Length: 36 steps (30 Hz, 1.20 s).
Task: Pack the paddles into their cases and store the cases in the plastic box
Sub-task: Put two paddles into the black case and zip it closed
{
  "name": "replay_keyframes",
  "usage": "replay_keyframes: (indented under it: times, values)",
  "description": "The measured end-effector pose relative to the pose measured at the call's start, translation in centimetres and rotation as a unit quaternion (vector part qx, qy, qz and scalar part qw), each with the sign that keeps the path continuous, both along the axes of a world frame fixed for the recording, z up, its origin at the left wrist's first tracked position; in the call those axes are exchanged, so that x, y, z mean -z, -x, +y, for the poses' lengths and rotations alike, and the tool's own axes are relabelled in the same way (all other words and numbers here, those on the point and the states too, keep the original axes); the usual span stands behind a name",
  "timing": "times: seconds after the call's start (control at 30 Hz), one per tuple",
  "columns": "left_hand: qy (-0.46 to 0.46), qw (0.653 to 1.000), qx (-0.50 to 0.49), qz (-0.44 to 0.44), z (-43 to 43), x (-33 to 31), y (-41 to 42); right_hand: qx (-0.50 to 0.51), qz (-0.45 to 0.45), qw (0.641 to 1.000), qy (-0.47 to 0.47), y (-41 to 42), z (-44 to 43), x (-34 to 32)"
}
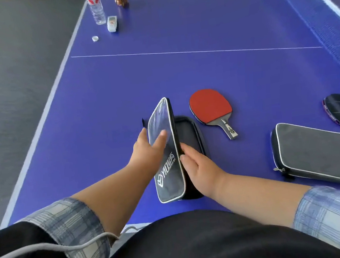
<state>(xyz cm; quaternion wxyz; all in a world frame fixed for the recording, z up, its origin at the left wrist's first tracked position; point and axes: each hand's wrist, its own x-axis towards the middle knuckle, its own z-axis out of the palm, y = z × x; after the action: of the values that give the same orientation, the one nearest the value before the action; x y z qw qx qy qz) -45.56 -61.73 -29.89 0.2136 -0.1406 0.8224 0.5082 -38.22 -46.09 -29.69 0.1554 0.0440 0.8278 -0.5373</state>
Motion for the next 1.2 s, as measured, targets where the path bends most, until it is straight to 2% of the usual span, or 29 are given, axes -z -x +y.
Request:
replay_keyframes:
  times: [0.17, 0.27, 0.33, 0.4, 0.5, 0.53, 0.6, 0.7, 0.87, 1.03, 1.2]
  values:
    - [0.038, 0.994, 0.052, 0.094, -2.2, -2.1, 0.8, -0.093, 0.0, 0.995, 0.029, 1.5, -3.2, -0.5]
    - [0.145, 0.971, 0.074, 0.177, -4.1, -2.0, 0.2, -0.139, -0.016, 0.99, 0.021, 2.5, -5.0, 0.2]
    - [0.263, 0.929, 0.115, 0.231, -5.5, -1.5, -0.1, -0.181, -0.021, 0.983, -0.021, 3.5, -5.8, 0.8]
    - [0.369, 0.878, 0.19, 0.238, -7.0, -0.8, -0.3, -0.195, -0.038, 0.974, -0.107, 4.3, -6.1, 1.8]
    - [0.451, 0.804, 0.299, 0.246, -8.9, 0.5, -0.6, -0.206, -0.1, 0.935, -0.272, 5.1, -5.3, 3.8]
    - [0.463, 0.79, 0.332, 0.229, -9.2, 1.0, -0.7, -0.202, -0.131, 0.92, -0.309, 5.1, -4.9, 4.3]
    - [0.45, 0.789, 0.385, 0.163, -9.4, 2.2, -0.7, -0.187, -0.179, 0.901, -0.348, 5.1, -4.2, 5.2]
    - [0.392, 0.805, 0.443, 0.052, -9.0, 4.1, -0.8, -0.187, -0.212, 0.89, -0.358, 4.8, -3.9, 6.1]
    - [0.37, 0.782, 0.499, -0.045, -8.5, 6.4, -0.7, -0.185, -0.216, 0.904, -0.32, 4.4, -3.1, 6.6]
    - [0.387, 0.771, 0.504, -0.045, -7.6, 6.0, 0.5, -0.073, -0.196, 0.956, -0.204, 4.9, 0.2, 5.2]
    - [0.392, 0.782, 0.485, 0.013, -4.2, 4.8, 2.9, 0.086, -0.164, 0.968, -0.17, 4.2, 5.3, 3.8]
